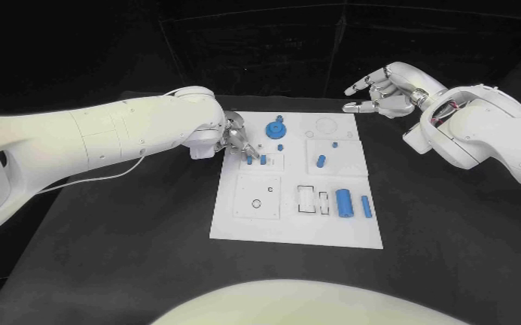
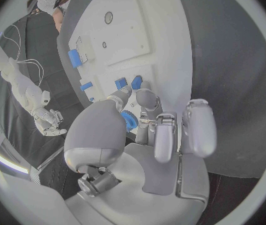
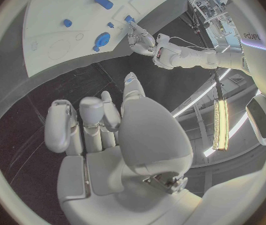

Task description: Assemble the parts on the task board

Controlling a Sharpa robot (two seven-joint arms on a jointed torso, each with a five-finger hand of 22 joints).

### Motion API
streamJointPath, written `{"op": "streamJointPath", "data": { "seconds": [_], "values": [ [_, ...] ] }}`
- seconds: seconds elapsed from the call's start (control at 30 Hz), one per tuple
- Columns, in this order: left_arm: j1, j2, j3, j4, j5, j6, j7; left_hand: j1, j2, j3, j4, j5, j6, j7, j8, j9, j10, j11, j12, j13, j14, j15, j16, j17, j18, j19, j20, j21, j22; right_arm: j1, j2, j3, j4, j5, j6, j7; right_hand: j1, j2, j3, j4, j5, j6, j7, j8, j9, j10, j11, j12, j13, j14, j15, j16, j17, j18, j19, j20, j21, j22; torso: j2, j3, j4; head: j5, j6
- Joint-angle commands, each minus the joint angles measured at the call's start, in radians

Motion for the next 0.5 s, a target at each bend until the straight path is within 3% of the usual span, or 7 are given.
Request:
{"op": "streamJointPath", "data": {
  "seconds": [0.03,0.27,0.4,0.5],
  "values": [
    [0.001,-0.001,0.000,0.000,-0.009,-0.006,0.000,0.007,0.006,-0.016,0.006,-0.003,0.005,0.003,-0.006,-0.002,-0.001,0.003,0.006,0.001,0.102,-0.007,0.003,0.263,-0.007,0.009,-0.007,0.004,0.040,0.002,-0.001,0.001,0.003,-0.002,-0.003,0.007,0.002,0.009,-0.005,-0.001,0.005,0.000,-0.001,0.006,0.000,-0.005,0.000,-0.004,-0.001,0.001,-0.002,-0.004,-0.001,0.010,-0.008,-0.002,-0.003,-0.001,0.000,-0.0002,0.0005,0.000,0.001],
    [0.001,-0.012,0.001,0.012,-0.006,-0.030,0.004,0.018,0.013,-0.071,0.027,-0.003,0.008,0.002,-0.007,-0.004,0.001,0.002,0.009,0.005,0.102,-0.008,0.003,0.263,-0.007,0.010,-0.007,0.005,0.043,0.002,-0.001,0.001,0.003,-0.002,-0.003,0.007,0.002,0.009,-0.005,-0.001,0.005,0.000,-0.001,0.006,0.000,-0.005,0.000,-0.004,-0.001,0.001,-0.002,-0.004,-0.001,0.010,-0.008,-0.002,-0.003,-0.001,0.001,-0.0007,0.0002,-0.001,0.002],
    [0.000,-0.031,0.002,0.032,0.019,-0.091,0.024,0.019,0.020,-0.109,0.050,-0.031,0.008,0.002,-0.009,-0.006,0.000,0.002,0.008,0.003,0.102,-0.008,0.003,0.263,-0.006,0.010,-0.007,0.001,0.041,0.002,-0.002,0.001,0.003,-0.002,-0.004,0.008,0.002,0.009,-0.005,-0.001,0.005,0.000,-0.001,0.006,0.000,-0.005,0.000,-0.004,-0.001,0.001,-0.002,-0.004,-0.001,0.010,-0.008,-0.002,-0.003,-0.001,0.001,-0.0019,-0.0002,-0.005,0.005],
    [0.002,-0.050,0.003,0.051,0.042,-0.172,0.071,0.014,0.017,-0.154,0.082,-0.075,-0.011,0.010,-0.019,-0.010,-0.028,0.009,-0.033,-0.041,0.101,-0.004,0.001,0.259,0.001,-0.004,-0.005,-0.032,0.013,0.002,-0.002,0.001,0.002,-0.002,-0.005,0.008,0.002,0.009,-0.005,-0.001,0.005,0.000,-0.001,0.006,0.000,-0.005,0.000,-0.004,-0.001,0.001,-0.002,-0.004,-0.001,0.010,-0.008,-0.002,-0.003,-0.001,0.000,-0.0014,0.0005,-0.006,0.005]
  ]
}}
